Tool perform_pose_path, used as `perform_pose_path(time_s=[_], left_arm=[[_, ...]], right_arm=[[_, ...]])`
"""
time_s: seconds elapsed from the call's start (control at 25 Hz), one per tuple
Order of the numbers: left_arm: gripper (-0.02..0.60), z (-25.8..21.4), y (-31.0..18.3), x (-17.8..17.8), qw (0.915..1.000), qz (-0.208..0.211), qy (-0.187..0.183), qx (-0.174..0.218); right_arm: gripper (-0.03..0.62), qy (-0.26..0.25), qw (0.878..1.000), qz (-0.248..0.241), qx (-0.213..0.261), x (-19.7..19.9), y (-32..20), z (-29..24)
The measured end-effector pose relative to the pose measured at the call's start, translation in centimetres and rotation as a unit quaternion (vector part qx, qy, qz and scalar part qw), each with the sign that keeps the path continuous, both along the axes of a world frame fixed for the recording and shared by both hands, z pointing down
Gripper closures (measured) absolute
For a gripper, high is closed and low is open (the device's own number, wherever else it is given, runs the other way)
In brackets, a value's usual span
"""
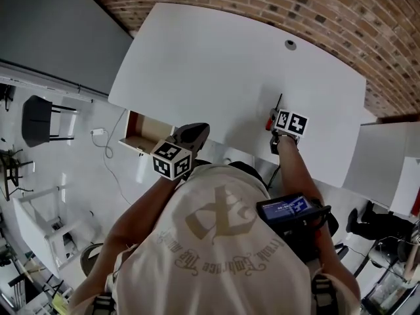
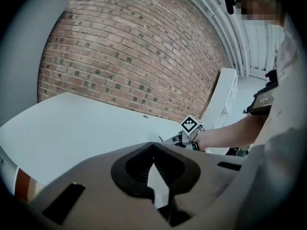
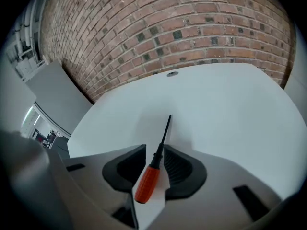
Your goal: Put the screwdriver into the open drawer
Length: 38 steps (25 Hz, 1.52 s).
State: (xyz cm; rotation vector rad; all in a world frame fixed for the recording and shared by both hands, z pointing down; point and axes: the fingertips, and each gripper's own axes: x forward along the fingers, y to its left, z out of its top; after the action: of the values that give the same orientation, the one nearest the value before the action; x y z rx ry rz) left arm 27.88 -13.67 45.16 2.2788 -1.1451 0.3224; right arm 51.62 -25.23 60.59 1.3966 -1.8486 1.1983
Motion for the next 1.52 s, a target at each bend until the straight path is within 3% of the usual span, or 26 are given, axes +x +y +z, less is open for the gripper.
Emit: perform_pose_path(time_s=[0.24, 0.48, 0.92, 1.52], left_arm=[[0.561, -0.3, 0.2, -1.0, 0.9999, -0.014, 0.002, -0.01], [0.561, -0.7, 0.6, -1.1, 0.9999, -0.014, 0.003, -0.008], [0.561, -0.9, 1.7, -1.5, 0.9999, -0.011, 0.001, -0.012], [0.561, 0.2, 4.0, -1.4, 0.9995, -0.002, -0.007, -0.03]], right_arm=[[0.49, -0.012, 0.999, 0.018, -0.049, -0.1, 0.1, 1.5], [0.517, -0.016, 0.998, 0.026, -0.061, 0.0, 0.3, 1.7], [0.526, -0.106, 0.993, 0.043, -0.023, -1.1, 1.2, -0.2], [0.526, -0.198, 0.98, 0.017, 0.006, -5.3, 5.6, -3.1]])
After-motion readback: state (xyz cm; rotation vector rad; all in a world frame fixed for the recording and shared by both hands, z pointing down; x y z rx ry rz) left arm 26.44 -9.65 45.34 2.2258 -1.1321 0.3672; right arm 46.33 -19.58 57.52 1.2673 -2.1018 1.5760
